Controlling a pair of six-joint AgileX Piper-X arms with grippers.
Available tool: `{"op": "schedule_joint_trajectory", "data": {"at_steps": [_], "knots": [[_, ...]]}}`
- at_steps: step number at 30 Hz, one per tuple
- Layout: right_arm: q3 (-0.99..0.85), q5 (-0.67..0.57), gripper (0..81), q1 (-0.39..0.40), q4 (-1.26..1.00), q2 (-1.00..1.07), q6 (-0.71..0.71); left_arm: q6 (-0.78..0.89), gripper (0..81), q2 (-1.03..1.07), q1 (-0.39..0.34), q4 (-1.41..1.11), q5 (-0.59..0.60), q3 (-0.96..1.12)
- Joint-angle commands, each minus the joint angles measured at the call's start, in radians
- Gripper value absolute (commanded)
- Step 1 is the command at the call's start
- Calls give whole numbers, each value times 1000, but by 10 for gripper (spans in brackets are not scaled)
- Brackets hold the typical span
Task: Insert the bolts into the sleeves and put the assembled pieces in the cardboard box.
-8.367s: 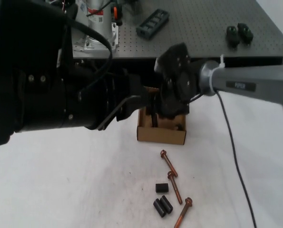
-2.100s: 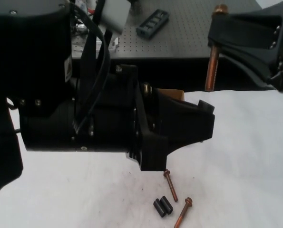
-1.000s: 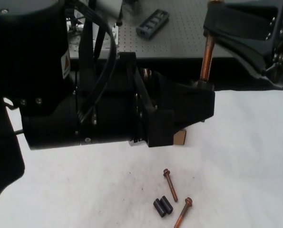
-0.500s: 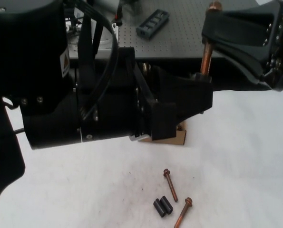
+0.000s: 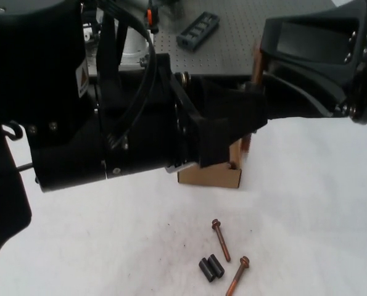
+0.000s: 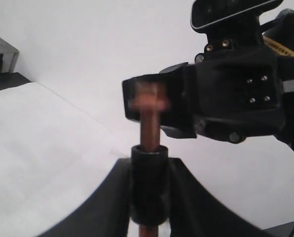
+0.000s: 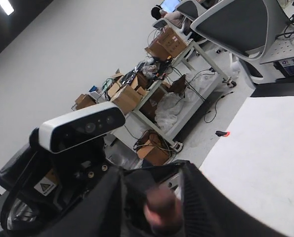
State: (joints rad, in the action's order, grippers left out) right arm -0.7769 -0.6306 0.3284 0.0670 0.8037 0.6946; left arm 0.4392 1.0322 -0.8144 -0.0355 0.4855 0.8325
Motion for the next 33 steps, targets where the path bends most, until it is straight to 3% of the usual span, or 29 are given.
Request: {"op": "schedule_joint_trajectory", "data": {"at_steps": [1, 5, 12, 16, 21, 28, 33], "knots": [[-5, -12, 303, 2, -6, -7, -26, -8, 7, -9, 2, -27, -5, 12], [-5, -7, 303, -21, -3, -7, -19, -30, 7, -9, 2, -66, -68, 12], [-6, 1, 303, -140, 202, -122, -22, 40, 7, 56, 38, -75, -412, 35], [-6, 11, 303, -166, 395, -249, -53, 134, 7, 222, 121, -38, -421, 135], [-6, 82, 303, -166, 608, -395, -68, 131, 7, 552, 201, 200, -419, 415], [-6, 159, 303, -166, 713, -528, -59, 18, 7, 965, 210, 658, -422, 929], [-6, 167, 303, -166, 731, -542, -32, 29, 7, 1163, 210, 848, -422, 1159]]}}
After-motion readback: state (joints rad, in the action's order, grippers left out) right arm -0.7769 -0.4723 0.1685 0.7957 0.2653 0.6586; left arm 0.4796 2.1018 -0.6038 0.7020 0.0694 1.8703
